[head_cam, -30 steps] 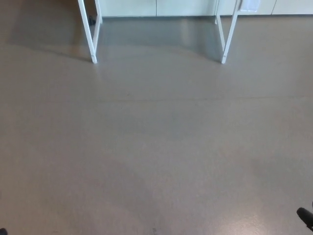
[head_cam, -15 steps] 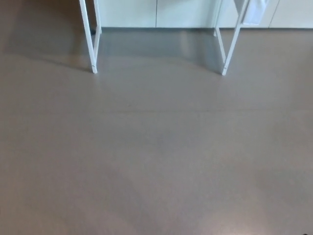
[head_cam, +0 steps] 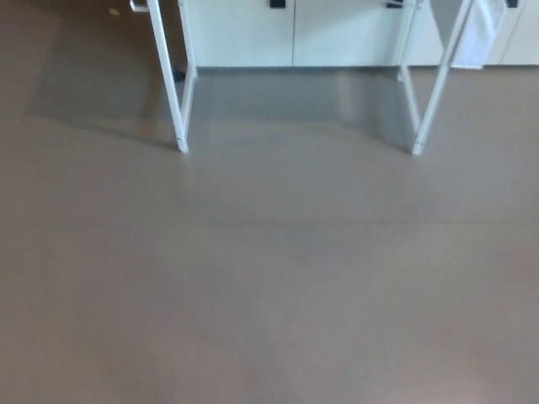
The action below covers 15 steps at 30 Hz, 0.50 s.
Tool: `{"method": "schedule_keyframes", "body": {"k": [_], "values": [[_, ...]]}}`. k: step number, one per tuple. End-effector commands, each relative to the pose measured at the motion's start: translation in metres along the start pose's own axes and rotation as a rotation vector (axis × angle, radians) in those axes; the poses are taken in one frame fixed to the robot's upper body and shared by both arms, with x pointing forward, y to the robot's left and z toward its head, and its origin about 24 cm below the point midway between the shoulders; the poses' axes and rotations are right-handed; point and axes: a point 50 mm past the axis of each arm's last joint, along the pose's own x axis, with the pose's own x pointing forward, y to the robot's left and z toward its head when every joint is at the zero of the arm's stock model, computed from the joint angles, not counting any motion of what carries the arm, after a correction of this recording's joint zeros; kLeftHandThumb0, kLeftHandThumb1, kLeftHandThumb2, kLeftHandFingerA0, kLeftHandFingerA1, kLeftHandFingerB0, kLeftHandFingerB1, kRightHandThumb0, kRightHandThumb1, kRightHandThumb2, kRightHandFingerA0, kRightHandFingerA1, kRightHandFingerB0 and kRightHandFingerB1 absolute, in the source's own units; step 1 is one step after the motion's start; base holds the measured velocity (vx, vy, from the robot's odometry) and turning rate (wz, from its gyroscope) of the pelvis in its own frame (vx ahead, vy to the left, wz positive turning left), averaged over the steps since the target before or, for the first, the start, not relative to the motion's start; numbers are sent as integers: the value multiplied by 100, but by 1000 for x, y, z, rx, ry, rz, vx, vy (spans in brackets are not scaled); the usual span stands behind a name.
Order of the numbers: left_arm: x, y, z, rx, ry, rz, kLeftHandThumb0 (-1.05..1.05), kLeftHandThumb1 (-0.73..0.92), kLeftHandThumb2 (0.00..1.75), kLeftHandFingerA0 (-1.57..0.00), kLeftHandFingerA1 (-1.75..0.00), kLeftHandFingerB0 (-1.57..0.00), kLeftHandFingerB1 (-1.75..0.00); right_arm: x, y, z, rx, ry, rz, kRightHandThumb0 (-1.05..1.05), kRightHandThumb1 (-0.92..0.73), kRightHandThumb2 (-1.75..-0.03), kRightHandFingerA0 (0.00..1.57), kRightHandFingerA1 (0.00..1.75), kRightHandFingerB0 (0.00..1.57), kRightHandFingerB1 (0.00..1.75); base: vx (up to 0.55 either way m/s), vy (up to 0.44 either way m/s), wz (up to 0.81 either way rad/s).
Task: The robot walk towards a table in front and uses its left hand to pick up the pot from the base and pour water to the cup on the right hand side
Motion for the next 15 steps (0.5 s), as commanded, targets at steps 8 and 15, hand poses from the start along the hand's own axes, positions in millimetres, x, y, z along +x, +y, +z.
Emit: {"method": "schedule_keyframes", "body": {"k": [8, 15], "values": [[-5, 5, -8, 44, 9, 44, -13, 63, 58, -55, -45, -36, -36, -6, -14, 0, -11, -6, -39, -27, -66, -71, 36, 64, 22, 45, 292, 15, -8], [-11, 12, -18, 44, 33, 53, -21, 58, 63, -54, -47, -37, -40, -14, -23, -10, -41, 6, -51, -28, -62, -64, 38, 63, 25, 45, 362, 296, -26]]}}
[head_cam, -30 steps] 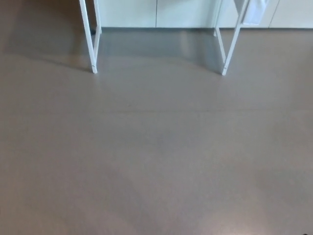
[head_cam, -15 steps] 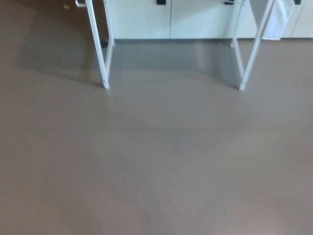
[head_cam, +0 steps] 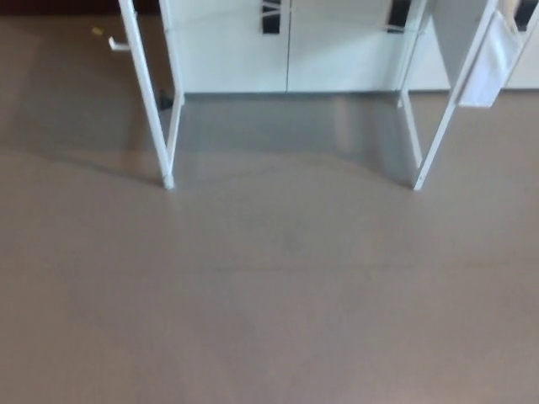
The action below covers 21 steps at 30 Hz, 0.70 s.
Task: The robot walk towards a table in front and uses its left hand to pick up the pot from the base and pour water to the cup on the right hand side
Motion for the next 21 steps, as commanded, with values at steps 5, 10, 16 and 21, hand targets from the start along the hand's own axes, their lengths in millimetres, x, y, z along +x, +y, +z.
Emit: {"method": "schedule_keyframes", "body": {"k": [5, 10, 16, 21], "values": [[-10, 14, -10, 30, 1, 37, -17, 65, 59, -59, -45, -39, -36, -12, -14, -6, -36, -10, -63, -27, -62, -63, 41, 65, 28, 45, 372, 150, 1], [-15, 18, -18, 47, 25, 37, -15, 67, 59, -55, -44, -37, -36, -18, -23, -12, -35, 13, -76, -29, -60, -63, 41, 65, 26, 44, 340, -11, 16], [-17, 20, -22, 86, 45, 28, -22, 65, 59, -54, -43, -33, -35, -22, -28, -19, -47, 37, -82, -29, -65, -62, 43, 67, 29, 46, 425, -112, 34], [-19, 23, -25, 52, 43, 22, -19, 68, 59, -55, -45, -35, -36, -20, -26, -18, -9, 28, -84, -22, -63, -66, 41, 67, 28, 47, 298, -79, -2]]}}
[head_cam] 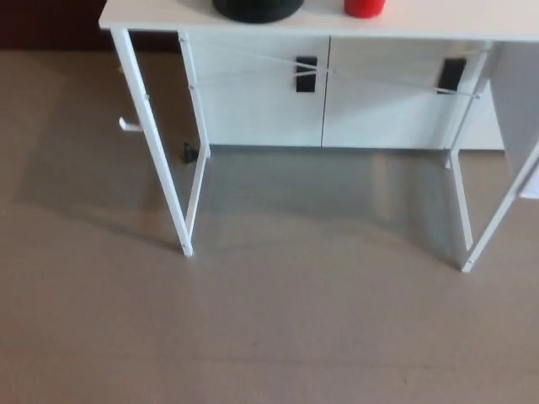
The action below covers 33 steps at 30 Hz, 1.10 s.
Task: The robot walk towards a table in front and uses its left hand to pick up the pot from the base and pour water to the cup on the right hand side
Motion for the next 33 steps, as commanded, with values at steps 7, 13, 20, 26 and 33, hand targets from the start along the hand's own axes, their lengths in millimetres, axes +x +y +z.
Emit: {"method": "schedule_keyframes", "body": {"k": [7, 13, 20, 26, 33], "values": [[1, 5, 4, 3, -24, 9, -20, 66, 59, -60, -45, -37, -36, 0, -5, 6, -6, -13, -20, -29, -63, -63, 40, 63, 28, 45, 298, 111, -15], [1, 5, 4, 19, -26, 2, -19, 71, 61, -58, -45, -38, -37, -1, -3, 7, -16, -14, -20, -29, -67, -63, 46, 68, 27, 44, 294, 186, -27], [7, 0, 15, -3, -56, -14, -19, 70, 60, -59, -46, -37, -37, 7, 5, 16, -13, -39, -11, -27, -63, -65, 42, 65, 29, 46, 264, -23, 12], [9, -5, 17, 27, -58, -2, -17, 67, 59, -62, -47, -41, -38, 7, 4, 18, -2, -42, -3, -22, -71, -72, 41, 69, 29, 48, 241, -207, 13], [16, -12, 26, -22, -77, -12, -15, 64, 58, -63, -47, -43, -39, 13, 10, 29, -12, -60, -7, -25, -67, -66, 41, 62, 32, 47, 235, 11, -10]]}}
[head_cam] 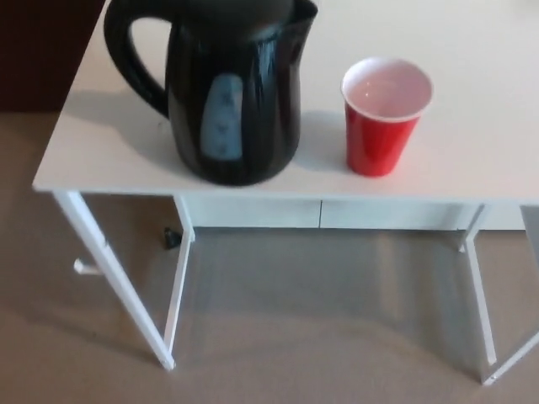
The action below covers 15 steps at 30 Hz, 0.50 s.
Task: The robot walk towards a table in front and uses its left hand to pick up the pot from the base and pour water to the cup on the right hand side
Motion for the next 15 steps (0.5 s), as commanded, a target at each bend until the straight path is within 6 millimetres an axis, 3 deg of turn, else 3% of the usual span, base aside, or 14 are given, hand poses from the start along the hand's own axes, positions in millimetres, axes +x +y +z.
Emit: {"method": "schedule_keyframes", "body": {"k": [1, 2, 6, 7, 15], "values": [[4, -1, 10, -11, -26, 15, -15, 64, 58, -63, -47, -43, -39, 2, -2, 6, 2, -10, -17, -25, -67, -66, 41, 62, 32, 47, 147, 166, -17], [5, -1, 10, 24, -26, 1, -20, 69, 60, -62, -47, -41, -39, 0, 0, 7, -12, -17, -3, -26, -45, -95, 42, 69, 21, 56, 272, 181, -22], [5, -1, 11, 39, -26, -4, -20, 69, 60, -62, -47, -41, -39, -1, 1, 8, -19, -20, 2, -26, -45, -95, 42, 69, 21, 56, 437, 251, -17], [6, -2, 14, 37, -32, -2, -19, 68, 60, -61, -46, -41, -39, 1, 2, 9, -12, -21, 0, -27, -65, -66, 46, 73, 33, 52, 514, 273, -12], [7, -5, 17, 34, -44, -4, -18, 68, 60, -60, -47, -40, -39, 4, 3, 10, -9, -10, -34, -28, -67, -62, 47, 69, 33, 48, 224, 80, 7]]}}
